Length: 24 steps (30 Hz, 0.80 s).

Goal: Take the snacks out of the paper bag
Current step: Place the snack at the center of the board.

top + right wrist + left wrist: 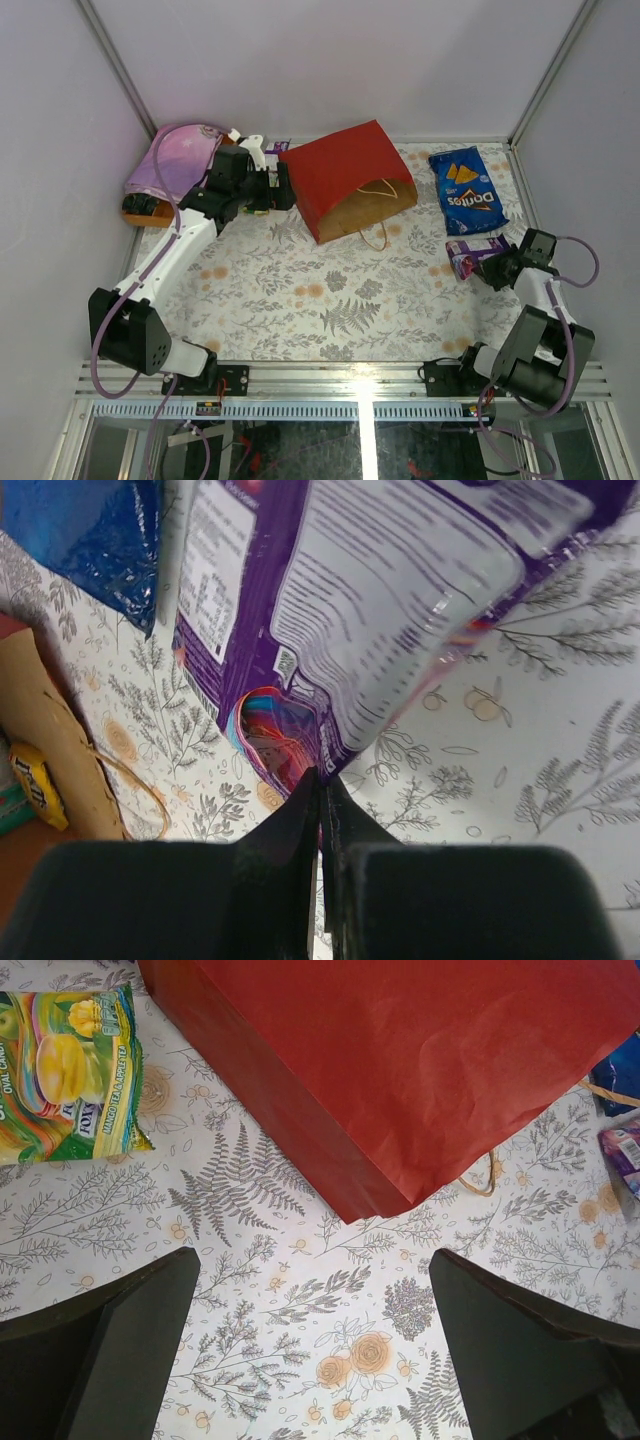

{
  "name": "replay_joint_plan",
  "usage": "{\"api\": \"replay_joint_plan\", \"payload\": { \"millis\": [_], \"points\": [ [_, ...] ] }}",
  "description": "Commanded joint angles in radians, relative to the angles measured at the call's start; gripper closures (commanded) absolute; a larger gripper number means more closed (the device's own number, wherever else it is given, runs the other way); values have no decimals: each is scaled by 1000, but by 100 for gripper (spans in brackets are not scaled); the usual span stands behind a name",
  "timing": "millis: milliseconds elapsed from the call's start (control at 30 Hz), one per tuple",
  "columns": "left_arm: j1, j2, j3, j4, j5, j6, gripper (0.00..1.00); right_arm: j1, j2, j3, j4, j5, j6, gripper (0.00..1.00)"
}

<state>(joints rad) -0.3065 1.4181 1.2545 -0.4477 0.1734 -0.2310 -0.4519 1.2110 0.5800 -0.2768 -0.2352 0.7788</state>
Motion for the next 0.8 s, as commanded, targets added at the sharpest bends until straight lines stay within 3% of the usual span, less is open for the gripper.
{"api": "replay_joint_plan", "payload": {
  "millis": [0, 433, 733, 767],
  "points": [
    [8, 0, 40, -2, 18, 6, 0, 5, 46, 27, 103, -110, -58, 100],
    [9, 23, 42, -2, 8, -6, 0, 20, 316, 168, 265, -136, -27, 100],
    [9, 26, 46, -6, -4, -7, 0, 60, 319, 154, 334, -112, 30, 100],
    [10, 26, 45, -6, -7, -7, 0, 61, 290, 141, 337, -108, 27, 95]
  ]
}}
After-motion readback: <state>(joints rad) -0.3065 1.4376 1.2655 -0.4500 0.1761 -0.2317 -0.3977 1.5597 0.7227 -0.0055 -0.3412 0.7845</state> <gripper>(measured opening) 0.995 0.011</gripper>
